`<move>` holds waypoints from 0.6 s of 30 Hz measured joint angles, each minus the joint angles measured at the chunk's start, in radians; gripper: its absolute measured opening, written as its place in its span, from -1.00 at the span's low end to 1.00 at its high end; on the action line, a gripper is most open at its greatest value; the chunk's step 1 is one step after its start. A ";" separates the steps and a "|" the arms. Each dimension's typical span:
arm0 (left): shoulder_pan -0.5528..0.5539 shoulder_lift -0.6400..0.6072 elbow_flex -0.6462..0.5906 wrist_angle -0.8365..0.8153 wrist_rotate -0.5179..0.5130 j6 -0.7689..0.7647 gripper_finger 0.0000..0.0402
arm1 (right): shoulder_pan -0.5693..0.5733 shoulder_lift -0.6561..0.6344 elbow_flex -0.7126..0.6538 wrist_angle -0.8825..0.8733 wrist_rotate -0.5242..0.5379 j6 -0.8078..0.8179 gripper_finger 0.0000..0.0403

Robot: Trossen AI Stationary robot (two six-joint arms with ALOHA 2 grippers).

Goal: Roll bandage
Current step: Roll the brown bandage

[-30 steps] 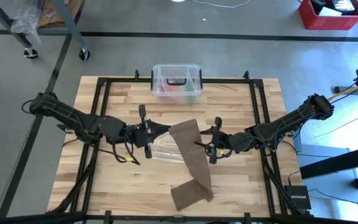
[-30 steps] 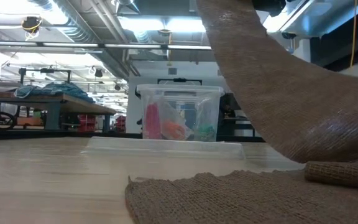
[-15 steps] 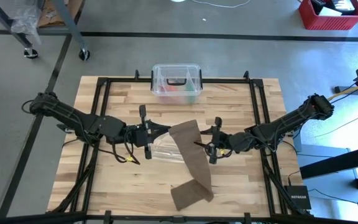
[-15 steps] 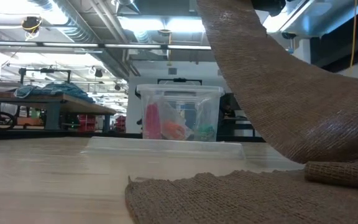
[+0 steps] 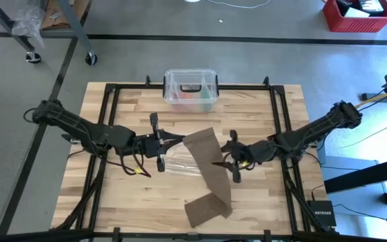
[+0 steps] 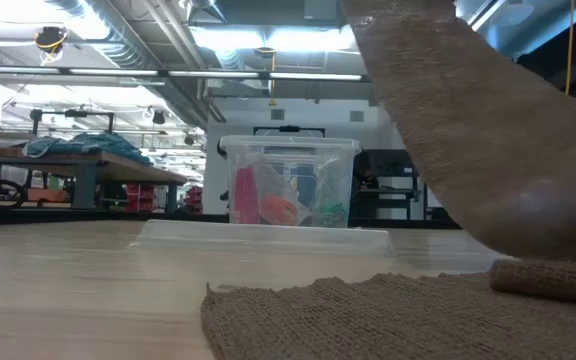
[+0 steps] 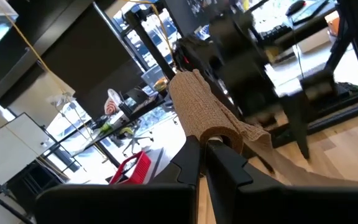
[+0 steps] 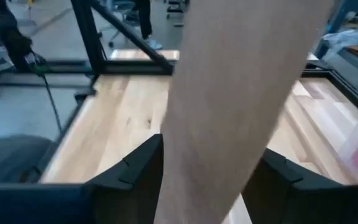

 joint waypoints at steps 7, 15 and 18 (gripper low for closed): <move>-0.001 0.022 0.000 0.061 0.000 0.014 -0.96 | -0.001 -0.080 0.024 -0.270 0.016 0.073 -0.07; 0.000 0.022 0.000 0.081 0.000 0.053 -0.98 | -0.001 -0.065 -0.199 -0.018 -0.011 0.126 -0.07; 0.000 0.022 0.000 0.084 0.000 0.053 -0.98 | 0.000 -0.061 -0.266 0.125 -0.032 0.124 -0.07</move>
